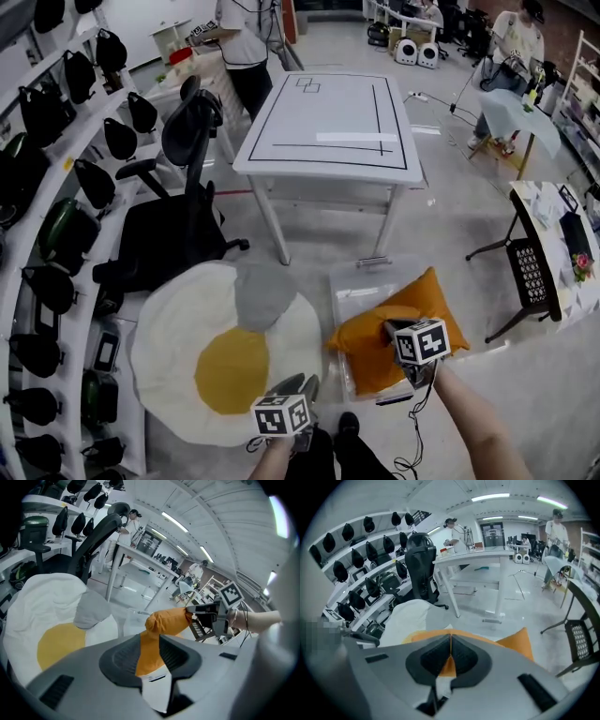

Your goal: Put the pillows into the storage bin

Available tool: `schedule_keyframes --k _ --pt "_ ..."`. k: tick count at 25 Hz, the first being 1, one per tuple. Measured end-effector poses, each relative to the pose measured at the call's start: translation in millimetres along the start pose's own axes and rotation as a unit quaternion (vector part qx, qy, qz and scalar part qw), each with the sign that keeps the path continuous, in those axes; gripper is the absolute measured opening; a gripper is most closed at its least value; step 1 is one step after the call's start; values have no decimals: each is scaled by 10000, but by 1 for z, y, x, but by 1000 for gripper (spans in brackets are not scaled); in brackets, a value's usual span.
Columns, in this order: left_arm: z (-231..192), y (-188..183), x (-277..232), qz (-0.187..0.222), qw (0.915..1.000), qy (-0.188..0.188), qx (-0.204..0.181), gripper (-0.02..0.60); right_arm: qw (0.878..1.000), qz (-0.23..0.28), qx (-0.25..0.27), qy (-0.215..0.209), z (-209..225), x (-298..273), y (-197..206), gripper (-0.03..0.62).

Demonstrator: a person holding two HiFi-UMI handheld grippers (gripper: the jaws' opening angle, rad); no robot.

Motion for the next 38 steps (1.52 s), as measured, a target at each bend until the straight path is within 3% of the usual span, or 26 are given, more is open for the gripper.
schedule_keyframes --k 5,10,15,18,21,27,33,38 --pt "-2 5 -6 -27 9999 -26 98 123 9939 -501 968 173 20 -12 1 6" --pt "-7 13 -11 -131 9997 -86 179 121 9774 -1435 1512 353 17 -45 66 6" --pt "-10 18 -17 -201 9995 -89 237 122 9491 -2717 1340 856 21 -63 142 8" --pt "-11 20 -20 -241 9994 -106 235 122 9386 -3076 1153 1057 16 -62 171 20" --pt "-9 23 -22 -282 9993 -81 215 121 9428 -3047 839 1061 7 -53 187 37" --pt "6 30 -28 -350 9993 32 109 122 9604 -2476 328 1236 5 -30 193 27" --pt "20 40 -28 -429 9990 138 -38 122 9801 -1509 -486 1194 -15 0 170 9" --pt "31 45 -21 -449 9987 173 -173 122 9845 -804 -1257 919 -38 28 162 0"
Point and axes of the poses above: the fingertips, and each gripper's own axes: x backward along the fingers, z to its right, y out of its underside, the point moved 5 cm from there along x, backward along the fingers, and after that the axes turned 13 degrees about x, right-handed, at the moved point
